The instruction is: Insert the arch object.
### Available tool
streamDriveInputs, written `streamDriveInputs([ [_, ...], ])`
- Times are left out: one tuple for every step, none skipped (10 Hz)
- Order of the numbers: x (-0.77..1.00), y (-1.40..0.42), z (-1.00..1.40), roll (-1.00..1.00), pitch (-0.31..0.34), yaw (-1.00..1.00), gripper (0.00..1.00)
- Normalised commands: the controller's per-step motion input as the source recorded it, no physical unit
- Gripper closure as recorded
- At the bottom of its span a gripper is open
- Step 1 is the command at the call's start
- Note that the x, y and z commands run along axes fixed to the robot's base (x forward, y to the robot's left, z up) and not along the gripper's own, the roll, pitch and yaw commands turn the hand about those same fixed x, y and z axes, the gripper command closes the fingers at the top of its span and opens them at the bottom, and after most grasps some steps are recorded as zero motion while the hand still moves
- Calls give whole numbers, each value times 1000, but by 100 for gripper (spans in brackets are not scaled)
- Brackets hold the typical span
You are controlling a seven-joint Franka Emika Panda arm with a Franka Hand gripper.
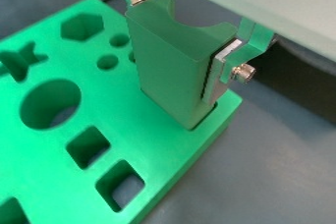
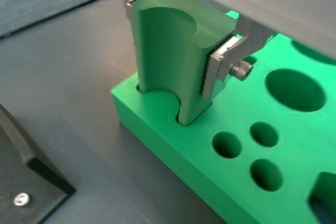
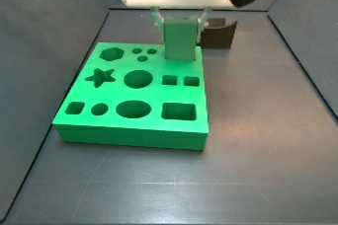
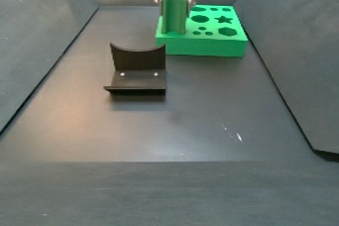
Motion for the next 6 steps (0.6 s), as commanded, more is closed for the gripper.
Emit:
streamDriveInputs([
  [63,74,-1000,0,-6,123,100],
  [66,83,-1000,0,-6,123,100],
  [123,77,-1000,11,-14,77,100],
  [0,197,-480,-300,-107,0,100],
  [0,0,0,-16,0,0,100],
  [0,0,0,0,0,0,100],
])
